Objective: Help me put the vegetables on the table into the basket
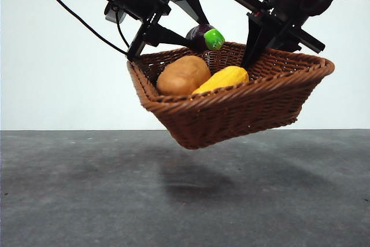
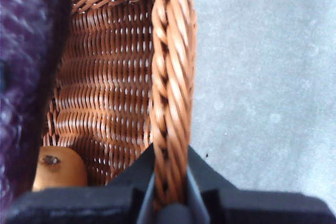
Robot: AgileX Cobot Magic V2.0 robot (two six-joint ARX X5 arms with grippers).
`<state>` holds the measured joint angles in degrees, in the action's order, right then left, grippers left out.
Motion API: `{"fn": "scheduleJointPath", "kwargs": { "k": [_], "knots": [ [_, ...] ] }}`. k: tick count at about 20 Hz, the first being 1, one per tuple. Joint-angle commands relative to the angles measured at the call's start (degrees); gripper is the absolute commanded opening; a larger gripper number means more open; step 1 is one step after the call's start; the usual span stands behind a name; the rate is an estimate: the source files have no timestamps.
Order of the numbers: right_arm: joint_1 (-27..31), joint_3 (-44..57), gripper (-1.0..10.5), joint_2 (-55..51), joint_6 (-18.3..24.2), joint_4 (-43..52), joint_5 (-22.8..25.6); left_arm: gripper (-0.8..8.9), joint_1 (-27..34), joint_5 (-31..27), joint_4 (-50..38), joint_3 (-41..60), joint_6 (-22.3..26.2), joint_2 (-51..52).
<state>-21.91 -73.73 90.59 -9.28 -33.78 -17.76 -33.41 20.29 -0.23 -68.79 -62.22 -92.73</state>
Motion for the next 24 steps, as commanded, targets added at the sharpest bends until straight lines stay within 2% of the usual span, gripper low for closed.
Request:
{"fn": "scheduleJointPath", "kwargs": {
  "k": [1, 2, 4, 5, 11, 15, 19, 22, 23, 24],
  "knots": [
    [-0.15, -0.55, -0.1, 0.83, -0.98, 0.46, -0.44, 0.05, -0.81, -0.96, 1.25, 0.22, -0.59, -0.17],
    [-0.17, -0.55, -0.1, 1.07, -0.92, 0.17, -0.44, 0.60, -0.81, -0.83, 2.14, 0.22, -0.52, -0.17],
    [-0.33, -0.55, -0.1, 1.40, -0.55, -0.50, -0.87, 3.62, -0.81, 0.63, 2.80, 0.22, 0.76, -0.17],
    [-0.59, -0.55, -0.1, 1.42, -0.42, -0.81, -0.85, 3.77, -0.87, 0.76, 2.75, 0.22, 1.22, -0.17],
    [-0.61, -0.55, -0.1, 1.42, 1.90, -3.96, -0.85, 3.77, -1.16, 5.68, 0.57, 0.13, 1.81, 0.17],
    [-0.52, -0.55, -0.1, 1.42, 1.97, -3.58, -0.87, 3.77, -0.11, 12.41, 0.68, 0.02, 7.34, 1.20],
    [-0.46, -0.55, -0.1, 1.42, 1.84, -3.58, -0.87, 3.76, 2.21, 16.37, 3.65, 0.02, 14.71, 6.25],
    [0.26, -0.57, -0.1, 1.42, 1.38, -3.56, -1.42, 3.59, 5.60, 17.42, 12.11, 0.02, 24.79, 14.23],
    [0.66, -0.57, -0.1, 1.42, 1.29, -3.54, -2.27, 2.48, 6.99, 17.22, 16.13, 0.02, 28.79, 17.38],
    [1.42, -0.59, -0.1, 1.40, 0.77, -3.52, -3.08, 0.88, 8.46, 16.57, 20.17, 0.02, 33.00, 20.41]
  ]
}}
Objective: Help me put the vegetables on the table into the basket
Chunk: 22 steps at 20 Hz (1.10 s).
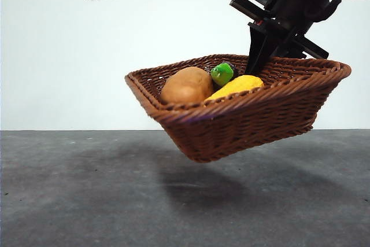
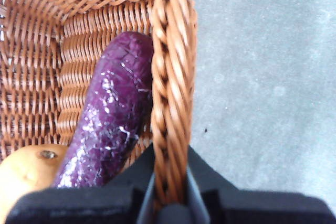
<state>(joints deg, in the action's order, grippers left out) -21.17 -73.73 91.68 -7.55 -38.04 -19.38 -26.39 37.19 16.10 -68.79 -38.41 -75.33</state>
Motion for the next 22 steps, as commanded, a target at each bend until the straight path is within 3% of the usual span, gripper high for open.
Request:
{"fn": "scheduleJointPath", "kwargs": {
  "k": [1, 5, 9, 15, 22],
  "knots": [
    [1.53, -0.63, -0.1, 0.31, -1.22, 0.74, -2.14, -0.12, 2.86, -2.14, 7.98, 0.02, 13.64, 6.03],
    [6.12, -0.68, -0.1, 0.31, -1.25, 0.37, -3.37, -0.07, 7.08, -14.95, 25.57, 0.02, 33.07, 16.02],
    [12.74, -0.68, -0.1, 0.31, -1.01, 0.15, -4.44, -0.07, 7.74, -26.62, 40.35, 0.02, 43.74, 20.17],
    [21.29, -0.68, -0.1, 0.90, 2.47, 0.17, -3.98, -0.07, 7.74, -26.67, 39.58, 0.02, 46.14, 20.68],
    [22.80, -0.68, -0.1, 12.02, 4.90, 3.34, -2.89, -0.07, 7.74, -26.29, 40.39, 0.02, 46.14, 20.68]
  ]
}}
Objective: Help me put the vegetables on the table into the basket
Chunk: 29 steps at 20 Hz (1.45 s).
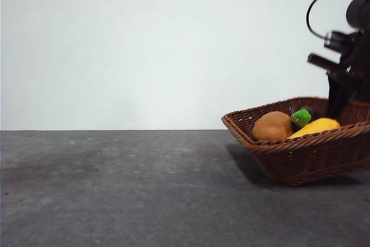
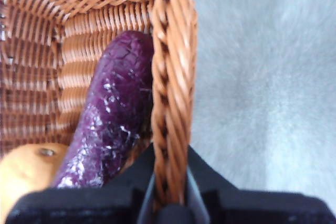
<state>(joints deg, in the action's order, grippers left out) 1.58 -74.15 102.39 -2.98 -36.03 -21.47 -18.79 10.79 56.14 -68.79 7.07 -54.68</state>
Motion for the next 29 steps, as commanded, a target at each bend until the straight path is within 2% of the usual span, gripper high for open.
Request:
{"fn": "scheduleJointPath", "kwargs": {
  "k": [1, 11, 14, 16, 22, 29],
  "knots": [
    [0.04, -0.26, -0.1, 2.80, 0.39, 2.05, -0.81, -0.07, 0.13, 0.09, 0.68, 0.02, 0.66, 0.02],
    [0.04, -0.26, 0.1, 8.87, 1.97, 5.09, 3.30, -0.07, 0.13, 0.09, 1.44, 0.02, 0.66, -0.61],
    [0.04, -0.26, 3.0, 8.68, 2.25, 5.55, 3.26, -0.07, 0.13, 0.07, 1.44, 0.02, 0.66, -0.61],
    [0.04, -0.26, 3.8, 7.48, 2.49, 5.90, 3.19, -0.07, 0.13, 0.09, 1.40, 0.02, 0.68, -0.61],
    [0.04, -0.37, 3.8, -5.18, 3.17, 2.80, 5.46, -0.07, 0.13, 0.09, 1.33, 0.02, 0.72, -0.63],
    [-0.13, -0.37, 3.7, -27.34, 5.31, -20.11, 1.86, -0.07, 0.13, 0.09, 1.40, 0.02, 1.18, -0.61]
  ]
}}
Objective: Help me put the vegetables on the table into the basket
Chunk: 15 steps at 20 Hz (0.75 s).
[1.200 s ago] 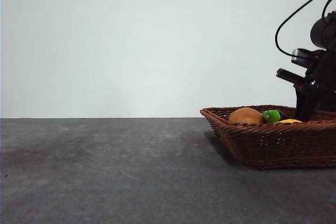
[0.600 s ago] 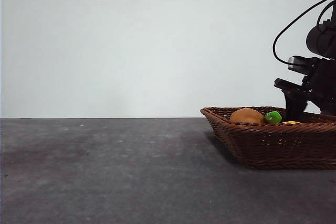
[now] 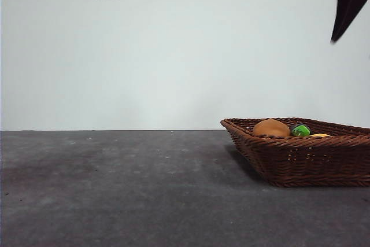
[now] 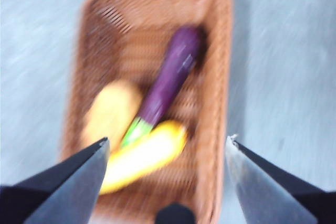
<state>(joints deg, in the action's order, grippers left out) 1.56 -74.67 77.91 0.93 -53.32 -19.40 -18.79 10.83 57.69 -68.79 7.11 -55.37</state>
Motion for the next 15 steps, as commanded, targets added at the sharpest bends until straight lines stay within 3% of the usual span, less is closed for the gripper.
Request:
{"fn": "scheduleJointPath", "kwargs": {
  "k": [1, 10, 15],
  "knots": [
    [-0.11, 0.15, 3.7, -5.55, 1.75, -5.31, -0.22, -0.06, 0.13, 0.07, -0.15, 0.02, 1.31, 0.09],
    [-0.11, 0.15, 0.2, -21.70, 5.55, -21.88, -0.79, -0.06, 0.13, 0.07, -0.15, 0.02, 1.70, 0.09],
    [-0.09, 0.15, -0.1, -23.06, 7.26, -24.04, -0.77, -0.05, 0.13, 0.04, -0.13, 0.02, 1.70, 0.09]
  ]
}}
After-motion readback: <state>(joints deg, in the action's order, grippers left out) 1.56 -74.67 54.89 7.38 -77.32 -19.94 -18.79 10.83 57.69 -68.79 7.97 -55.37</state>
